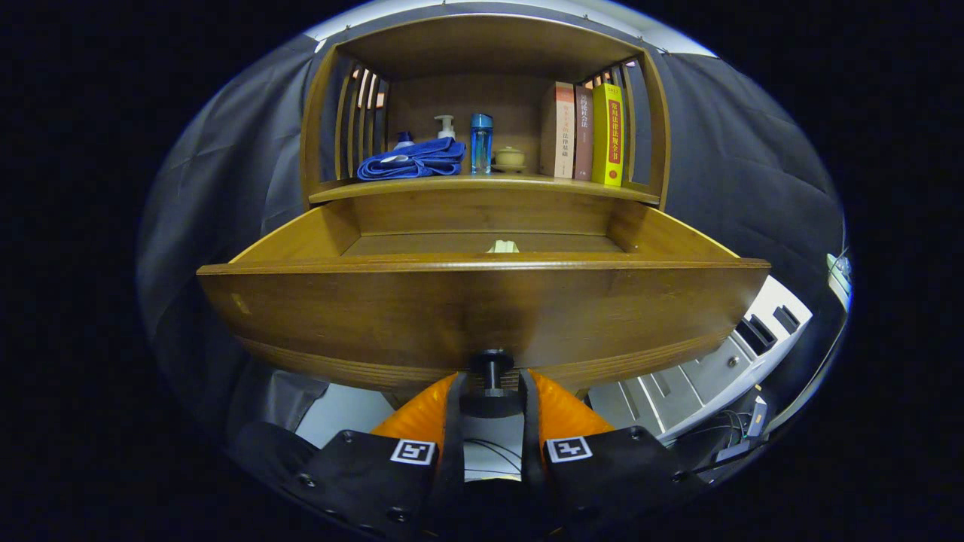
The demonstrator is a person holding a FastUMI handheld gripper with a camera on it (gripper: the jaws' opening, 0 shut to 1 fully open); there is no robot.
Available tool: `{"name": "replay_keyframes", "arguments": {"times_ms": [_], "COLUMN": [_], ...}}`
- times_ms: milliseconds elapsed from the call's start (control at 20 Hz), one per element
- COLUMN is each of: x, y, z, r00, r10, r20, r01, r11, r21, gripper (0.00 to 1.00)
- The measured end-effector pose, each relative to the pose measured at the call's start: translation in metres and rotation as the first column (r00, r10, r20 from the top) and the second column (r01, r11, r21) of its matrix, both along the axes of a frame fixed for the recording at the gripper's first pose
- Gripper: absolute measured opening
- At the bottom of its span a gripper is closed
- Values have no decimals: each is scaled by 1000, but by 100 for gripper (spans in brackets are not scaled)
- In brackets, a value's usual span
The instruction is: Pull open the drawer, take out the items inside it, and place them on the countertop above the cabinet.
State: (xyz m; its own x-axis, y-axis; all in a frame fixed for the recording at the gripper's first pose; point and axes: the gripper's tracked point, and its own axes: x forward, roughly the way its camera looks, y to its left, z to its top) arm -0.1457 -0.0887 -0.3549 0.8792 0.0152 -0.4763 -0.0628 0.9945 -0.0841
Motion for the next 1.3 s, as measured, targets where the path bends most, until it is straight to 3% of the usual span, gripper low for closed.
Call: {"name": "replay_keyframes", "arguments": {"times_ms": [150,300,450,850,1050,1300], "x": [1,-1,5,12,61,122], "y": [-3,-2,8,37,31,21], "z": [1,16,56,130,143,92], "r00": [1000,999,999,996,997,993], "r10": [-10,-42,-14,67,52,20], "r20": [-9,-18,31,59,51,-118], "r01": [10,43,14,-71,-56,-15], "r11": [1000,999,1000,995,995,999], "r21": [1,18,10,75,77,38], "gripper": [41,55,77,99,99,99]}}
